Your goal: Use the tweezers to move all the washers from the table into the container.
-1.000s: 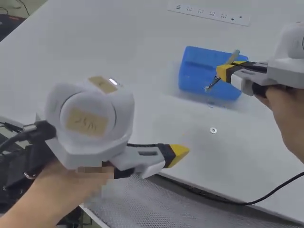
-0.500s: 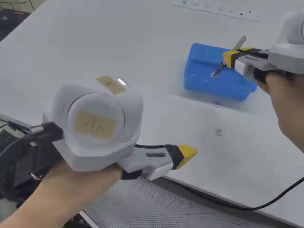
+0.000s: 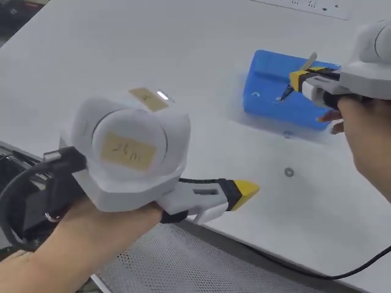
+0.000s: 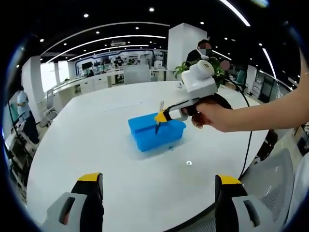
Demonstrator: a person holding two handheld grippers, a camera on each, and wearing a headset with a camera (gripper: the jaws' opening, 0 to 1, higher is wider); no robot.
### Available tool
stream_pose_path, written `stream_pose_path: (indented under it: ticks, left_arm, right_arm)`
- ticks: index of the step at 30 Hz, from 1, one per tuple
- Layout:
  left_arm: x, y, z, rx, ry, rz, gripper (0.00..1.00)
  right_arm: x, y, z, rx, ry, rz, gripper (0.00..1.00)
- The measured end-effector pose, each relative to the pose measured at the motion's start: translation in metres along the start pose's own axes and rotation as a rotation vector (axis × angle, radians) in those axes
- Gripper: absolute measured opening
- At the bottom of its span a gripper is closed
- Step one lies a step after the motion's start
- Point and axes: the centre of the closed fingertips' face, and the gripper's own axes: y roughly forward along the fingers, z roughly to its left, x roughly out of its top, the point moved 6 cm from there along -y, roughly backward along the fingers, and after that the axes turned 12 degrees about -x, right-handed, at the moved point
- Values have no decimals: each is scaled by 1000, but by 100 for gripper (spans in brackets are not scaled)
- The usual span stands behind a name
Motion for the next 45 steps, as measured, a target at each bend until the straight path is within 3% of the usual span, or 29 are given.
stream_pose_path:
  ticks: [10, 19, 24, 37, 45]
  left_arm:
    - [0, 7, 5, -5, -7, 14, 99]
    - [0, 10, 8, -12, -12, 14, 99]
    - [1, 9, 5, -22, -8, 11, 99]
    - [0, -2, -1, -8, 4, -1, 99]
    - [-3, -11, -7, 5, 10, -10, 99]
  right_arm:
    - [-7, 4, 3, 16, -6, 17, 1]
    - [-11, 4, 6, 22, -27, -1, 1]
    - [-11, 2, 11, 33, -60, -8, 1]
    - [-11, 2, 12, 26, -36, 23, 2]
    - [4, -9, 11, 25, -20, -32, 2]
